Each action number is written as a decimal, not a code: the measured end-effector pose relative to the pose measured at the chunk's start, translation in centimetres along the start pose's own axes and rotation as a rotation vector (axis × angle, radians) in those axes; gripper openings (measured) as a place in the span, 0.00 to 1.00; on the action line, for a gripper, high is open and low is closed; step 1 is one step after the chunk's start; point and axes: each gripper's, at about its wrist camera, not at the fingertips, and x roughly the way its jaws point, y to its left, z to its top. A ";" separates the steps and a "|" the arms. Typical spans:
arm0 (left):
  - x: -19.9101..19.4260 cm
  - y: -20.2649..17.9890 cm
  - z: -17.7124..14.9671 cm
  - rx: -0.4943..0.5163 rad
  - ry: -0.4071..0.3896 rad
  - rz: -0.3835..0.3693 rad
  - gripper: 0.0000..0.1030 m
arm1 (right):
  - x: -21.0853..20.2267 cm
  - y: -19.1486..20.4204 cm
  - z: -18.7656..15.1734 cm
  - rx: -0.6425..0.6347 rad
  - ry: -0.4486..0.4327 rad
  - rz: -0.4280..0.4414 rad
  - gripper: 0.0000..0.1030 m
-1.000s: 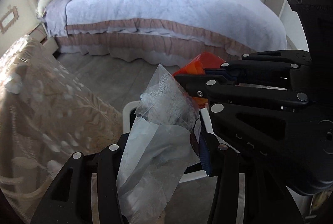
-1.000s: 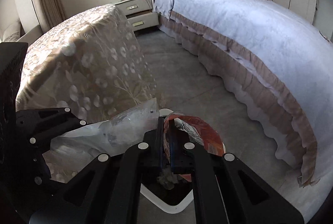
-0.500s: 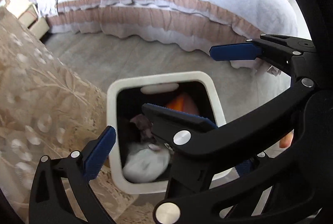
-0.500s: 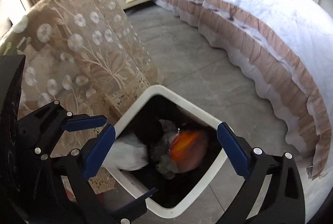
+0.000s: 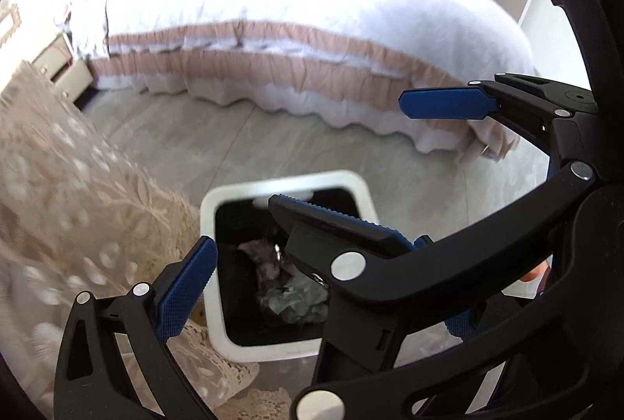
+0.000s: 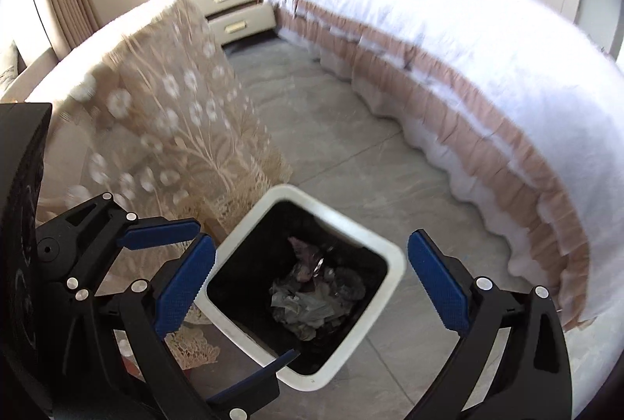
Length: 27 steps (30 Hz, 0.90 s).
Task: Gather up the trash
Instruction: 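Move both open grippers from the bin back to the table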
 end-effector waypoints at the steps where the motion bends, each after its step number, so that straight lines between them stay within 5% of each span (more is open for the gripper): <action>1: -0.8 -0.3 0.1 0.004 -0.018 -0.003 0.95 | -1.0 0.1 0.1 -0.004 -0.017 -0.007 0.96; 9: -7.0 -1.8 0.9 0.029 -0.118 0.035 0.95 | -7.2 1.5 1.0 -0.047 -0.132 -0.033 0.96; 15: -12.8 -1.1 -0.3 0.047 -0.199 0.169 0.95 | -11.5 5.7 1.9 -0.141 -0.239 -0.013 0.96; 27: -24.3 8.7 -6.2 -0.133 -0.295 0.408 0.95 | -15.3 19.6 6.6 -0.358 -0.408 0.182 0.96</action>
